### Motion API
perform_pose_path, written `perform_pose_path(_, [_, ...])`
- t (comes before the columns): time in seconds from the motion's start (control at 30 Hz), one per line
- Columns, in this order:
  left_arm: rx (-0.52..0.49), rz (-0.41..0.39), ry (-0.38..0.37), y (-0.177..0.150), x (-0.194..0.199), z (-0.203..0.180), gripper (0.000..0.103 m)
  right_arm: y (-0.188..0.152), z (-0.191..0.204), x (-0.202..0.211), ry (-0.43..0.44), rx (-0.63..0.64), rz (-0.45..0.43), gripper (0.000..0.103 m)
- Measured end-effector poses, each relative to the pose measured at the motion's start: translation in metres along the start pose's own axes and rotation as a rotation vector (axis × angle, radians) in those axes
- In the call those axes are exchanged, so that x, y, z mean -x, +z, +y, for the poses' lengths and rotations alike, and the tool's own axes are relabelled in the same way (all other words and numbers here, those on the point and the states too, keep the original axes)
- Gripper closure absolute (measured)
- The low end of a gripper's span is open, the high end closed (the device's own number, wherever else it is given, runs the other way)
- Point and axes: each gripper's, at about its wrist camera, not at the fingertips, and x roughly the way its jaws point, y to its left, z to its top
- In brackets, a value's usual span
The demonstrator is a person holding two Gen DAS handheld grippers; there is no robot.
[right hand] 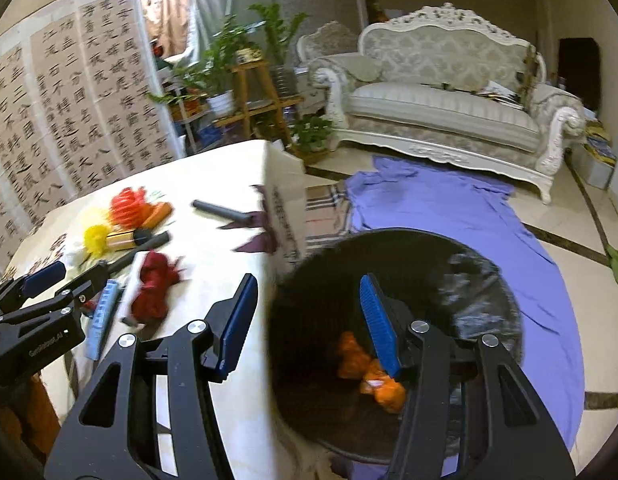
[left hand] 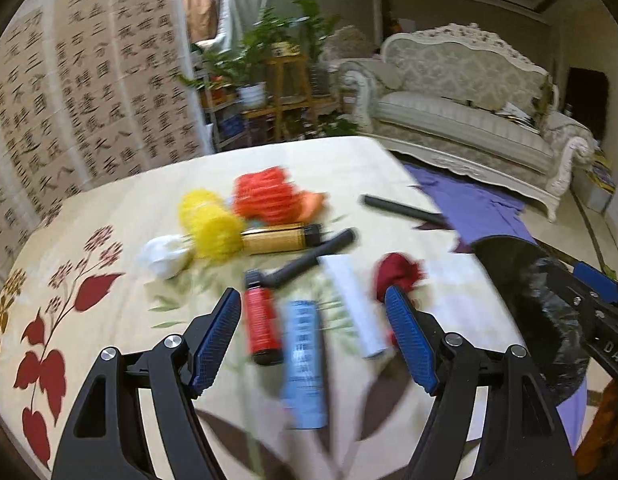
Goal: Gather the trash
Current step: 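Grasp the dark red cloth with the right tool while the left tool grasps the red bottle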
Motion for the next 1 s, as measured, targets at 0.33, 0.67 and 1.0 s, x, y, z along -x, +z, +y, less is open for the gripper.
perform_pose_path(0.33, [0.058, 0.024, 0.057, -0.009, -0.003, 0.053, 0.031, 0.007, 0.064, -0.018, 0.106, 0.087, 0.039, 0.051])
perform_pose_path(0.67, [0.083, 0.059, 0.059, -0.02, -0.011, 0.077, 0.031, 0.003, 0.102, -0.05, 0.119, 0.16, 0.148, 0.053])
perform_pose_path(1.0, [0.065, 0.074, 0.021, -0.016, -0.019, 0.07, 0.031, -0.003, 0.108, -0.067, 0.151, 0.174, 0.224, 0.081])
